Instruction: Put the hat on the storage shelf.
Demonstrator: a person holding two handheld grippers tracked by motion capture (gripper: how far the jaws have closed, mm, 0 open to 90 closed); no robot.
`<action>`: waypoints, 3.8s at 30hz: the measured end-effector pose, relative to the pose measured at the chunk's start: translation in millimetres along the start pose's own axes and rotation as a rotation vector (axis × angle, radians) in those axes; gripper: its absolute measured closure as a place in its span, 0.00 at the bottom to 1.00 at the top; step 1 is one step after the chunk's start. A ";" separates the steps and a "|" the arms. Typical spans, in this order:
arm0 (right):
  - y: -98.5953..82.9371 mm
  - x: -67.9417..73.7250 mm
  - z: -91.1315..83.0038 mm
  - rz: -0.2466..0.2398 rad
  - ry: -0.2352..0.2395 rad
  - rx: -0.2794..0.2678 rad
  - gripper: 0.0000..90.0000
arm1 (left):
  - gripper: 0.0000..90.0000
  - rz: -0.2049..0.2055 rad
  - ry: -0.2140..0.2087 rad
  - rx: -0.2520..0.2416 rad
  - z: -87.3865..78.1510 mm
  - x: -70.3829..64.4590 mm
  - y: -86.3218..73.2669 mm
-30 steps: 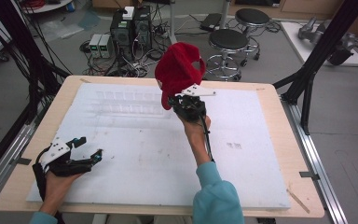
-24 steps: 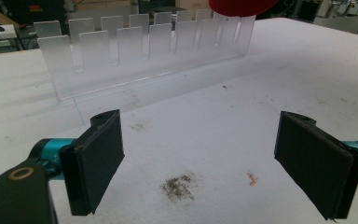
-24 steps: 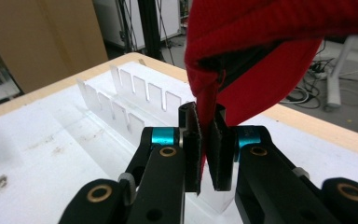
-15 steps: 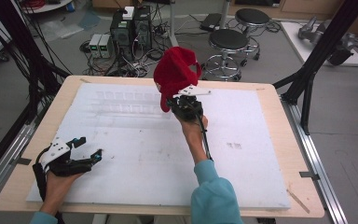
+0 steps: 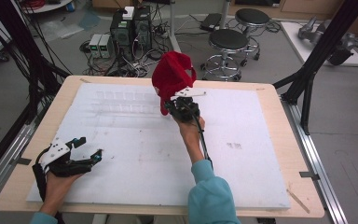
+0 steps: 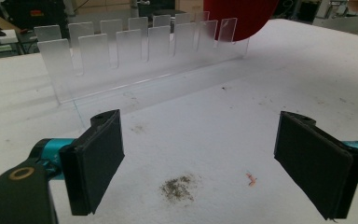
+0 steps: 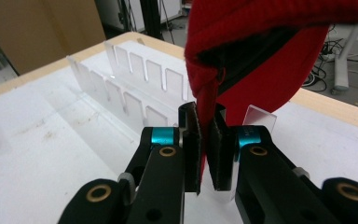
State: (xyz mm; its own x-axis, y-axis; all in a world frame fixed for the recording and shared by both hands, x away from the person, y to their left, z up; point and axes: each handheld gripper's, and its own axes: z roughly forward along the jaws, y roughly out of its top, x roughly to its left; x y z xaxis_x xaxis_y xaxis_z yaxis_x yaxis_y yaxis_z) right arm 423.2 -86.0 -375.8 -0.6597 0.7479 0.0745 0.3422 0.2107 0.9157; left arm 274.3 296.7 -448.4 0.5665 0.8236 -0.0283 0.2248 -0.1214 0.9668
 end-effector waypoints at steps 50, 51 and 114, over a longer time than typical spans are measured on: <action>-22.4 11.2 -83.5 -0.072 0.016 0.027 0.21 | 0.18 -0.035 0.012 -0.017 -1.6 2.6 -0.6; -22.0 10.3 -89.5 -0.069 0.017 0.013 0.21 | 0.18 -0.035 0.012 -0.016 -1.7 2.7 -0.6; -169.9 -39.9 -213.7 0.027 -0.126 -0.191 0.12 | 0.18 0.025 0.039 -0.077 -8.3 -4.5 -3.6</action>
State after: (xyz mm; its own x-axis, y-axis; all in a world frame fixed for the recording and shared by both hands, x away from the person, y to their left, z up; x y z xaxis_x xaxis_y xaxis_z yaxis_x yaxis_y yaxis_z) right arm 248.4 -286.2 -449.9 -0.5591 0.8268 0.0608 0.2173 0.0754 0.9732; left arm 264.4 298.0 -449.7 0.5400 0.8416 0.0049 0.1482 -0.1008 0.9838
